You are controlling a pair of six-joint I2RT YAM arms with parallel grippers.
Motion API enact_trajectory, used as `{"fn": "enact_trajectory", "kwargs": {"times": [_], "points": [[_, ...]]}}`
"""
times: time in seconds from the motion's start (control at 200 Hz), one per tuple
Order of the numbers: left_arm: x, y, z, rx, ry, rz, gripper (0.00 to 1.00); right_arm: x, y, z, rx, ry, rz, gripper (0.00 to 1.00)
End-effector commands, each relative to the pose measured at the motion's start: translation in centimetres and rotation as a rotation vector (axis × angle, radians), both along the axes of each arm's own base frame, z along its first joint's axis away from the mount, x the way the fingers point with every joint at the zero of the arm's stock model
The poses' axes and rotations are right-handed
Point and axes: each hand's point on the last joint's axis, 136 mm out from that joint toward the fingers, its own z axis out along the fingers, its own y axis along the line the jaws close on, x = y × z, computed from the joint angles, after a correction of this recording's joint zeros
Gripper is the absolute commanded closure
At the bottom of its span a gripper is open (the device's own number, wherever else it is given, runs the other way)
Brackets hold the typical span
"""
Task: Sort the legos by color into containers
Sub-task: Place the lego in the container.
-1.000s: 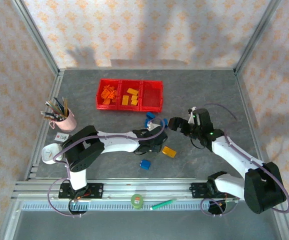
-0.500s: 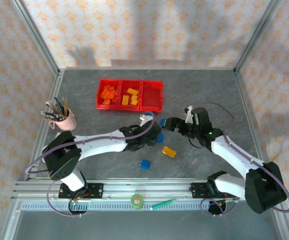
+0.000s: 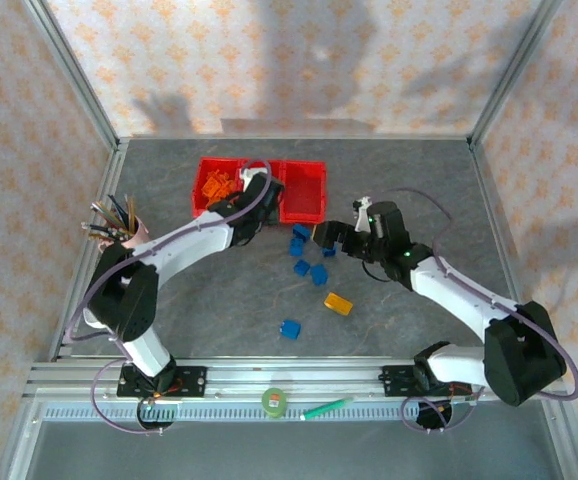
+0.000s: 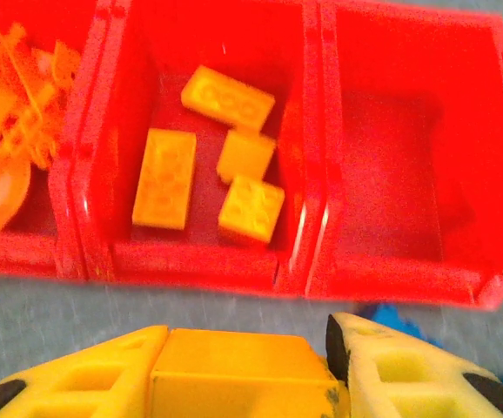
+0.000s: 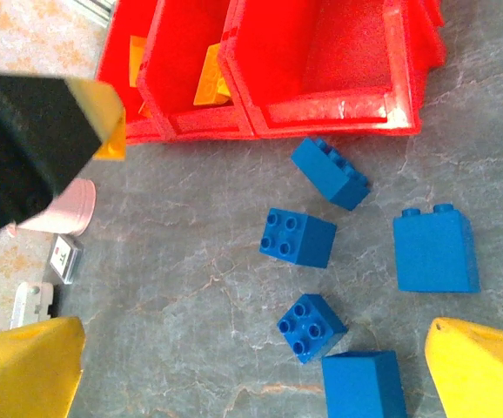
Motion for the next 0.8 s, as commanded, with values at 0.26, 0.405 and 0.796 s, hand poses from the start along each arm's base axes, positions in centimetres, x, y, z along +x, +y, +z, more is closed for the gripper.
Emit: {"fn": "enact_trajectory", "kwargs": {"times": [0.26, 0.405, 0.796], "points": [[8.9, 2.5, -3.2, 0.043, 0.044, 0.098, 0.55, 2.0, 0.2, 2.0, -0.005, -0.066, -0.034, 0.0], [9.7, 2.6, -3.6, 0.066, 0.064, 0.108, 0.41, 2.1, 0.0, 2.1, -0.021, -0.073, -0.043, 0.0], [3.8, 0.3, 0.4, -0.042, 0.052, 0.007, 0.31, 1.9, -2.6, 1.4, -0.029, -0.033, -0.095, 0.0]]}}
